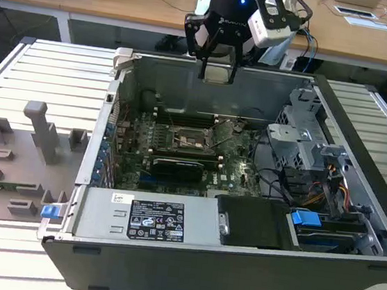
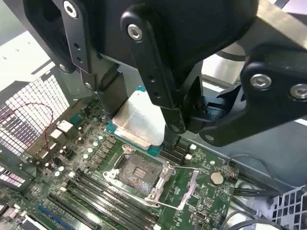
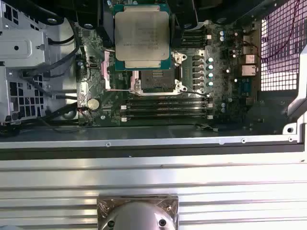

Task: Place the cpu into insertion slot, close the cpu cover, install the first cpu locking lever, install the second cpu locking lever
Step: 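Place the cpu into insertion slot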

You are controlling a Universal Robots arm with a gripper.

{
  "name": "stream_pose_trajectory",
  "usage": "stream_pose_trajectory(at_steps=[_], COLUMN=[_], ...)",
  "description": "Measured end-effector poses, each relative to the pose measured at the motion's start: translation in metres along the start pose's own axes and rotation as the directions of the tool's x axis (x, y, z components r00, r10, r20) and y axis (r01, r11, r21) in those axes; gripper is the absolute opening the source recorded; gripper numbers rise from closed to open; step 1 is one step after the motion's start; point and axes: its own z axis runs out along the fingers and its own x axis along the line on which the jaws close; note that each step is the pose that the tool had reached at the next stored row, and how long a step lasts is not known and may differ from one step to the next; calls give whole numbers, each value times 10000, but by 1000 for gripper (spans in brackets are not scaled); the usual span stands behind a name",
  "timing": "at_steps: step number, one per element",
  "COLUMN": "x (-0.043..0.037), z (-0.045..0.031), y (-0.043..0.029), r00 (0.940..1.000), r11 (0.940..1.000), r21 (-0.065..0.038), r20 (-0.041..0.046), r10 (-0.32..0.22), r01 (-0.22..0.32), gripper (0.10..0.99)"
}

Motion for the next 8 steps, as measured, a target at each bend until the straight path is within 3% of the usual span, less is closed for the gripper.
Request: stream_pose_trajectory(at_steps=[8], x=[-1], z=[65], y=[-6], r00=[10000], r11=[10000], r21=[1], r20=[0], r10=[0], r01=[0], gripper=[545])
